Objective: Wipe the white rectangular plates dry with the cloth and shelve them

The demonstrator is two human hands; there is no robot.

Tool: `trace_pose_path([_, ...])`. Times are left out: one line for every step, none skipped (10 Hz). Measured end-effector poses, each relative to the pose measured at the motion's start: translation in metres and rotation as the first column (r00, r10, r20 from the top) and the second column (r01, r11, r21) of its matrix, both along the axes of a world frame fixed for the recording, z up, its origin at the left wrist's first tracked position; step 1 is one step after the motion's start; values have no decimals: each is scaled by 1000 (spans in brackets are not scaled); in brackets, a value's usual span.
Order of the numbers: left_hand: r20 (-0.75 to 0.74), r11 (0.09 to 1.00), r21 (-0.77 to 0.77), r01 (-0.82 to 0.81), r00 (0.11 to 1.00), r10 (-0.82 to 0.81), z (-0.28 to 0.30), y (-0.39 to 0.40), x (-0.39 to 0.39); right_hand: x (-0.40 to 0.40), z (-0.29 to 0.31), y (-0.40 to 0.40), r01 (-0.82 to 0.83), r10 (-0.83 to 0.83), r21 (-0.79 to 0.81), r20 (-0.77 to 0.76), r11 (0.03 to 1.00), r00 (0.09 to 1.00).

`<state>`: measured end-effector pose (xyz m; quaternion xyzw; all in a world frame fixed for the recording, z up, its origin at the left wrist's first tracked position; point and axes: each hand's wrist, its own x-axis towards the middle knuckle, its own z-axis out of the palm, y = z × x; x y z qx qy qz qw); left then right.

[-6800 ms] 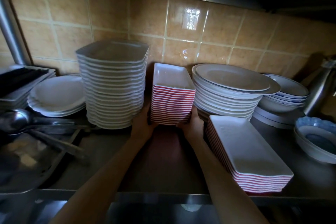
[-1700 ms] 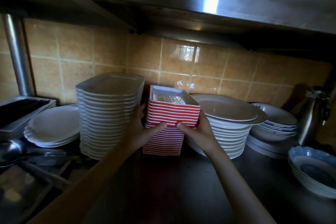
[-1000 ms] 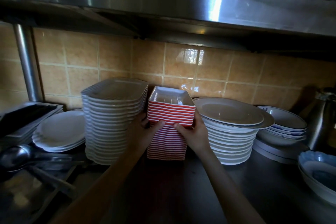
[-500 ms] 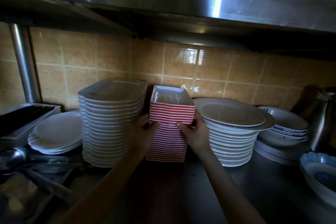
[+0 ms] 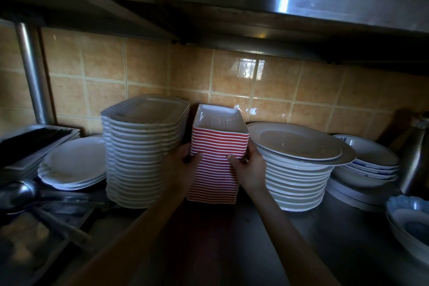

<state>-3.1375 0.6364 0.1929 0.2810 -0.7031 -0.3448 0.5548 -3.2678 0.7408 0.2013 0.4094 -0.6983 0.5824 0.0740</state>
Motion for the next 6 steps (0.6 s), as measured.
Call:
trace_pose_path([2, 1000, -17, 17, 1000, -17, -3, 0, 1, 1, 1, 3, -29, 29, 13, -16, 1000, 999])
trace_pose_path([-6, 999, -34, 26, 1000, -26, -5, -1, 2, 1, -1, 7, -52, 52, 33, -4, 998, 999])
trace_pose_path([1, 997, -65, 37, 999, -37, -9, 0, 9, 5, -4, 12, -50, 51, 42, -1, 998, 999])
trace_pose_path([-27, 992, -102, 73, 997, -77, -15, 2, 15, 8, -7, 18, -49, 49, 65, 3, 997, 999])
trace_pose_path([25, 994, -92, 60, 998, -58, -23, 7, 24, 17, -11, 28, -56, 58, 66, -31, 996, 998])
trace_pose_path([50, 994, -30, 103, 994, -102, -27, 12, 31, 32, -9, 39, -84, 84, 23, -6, 996, 996])
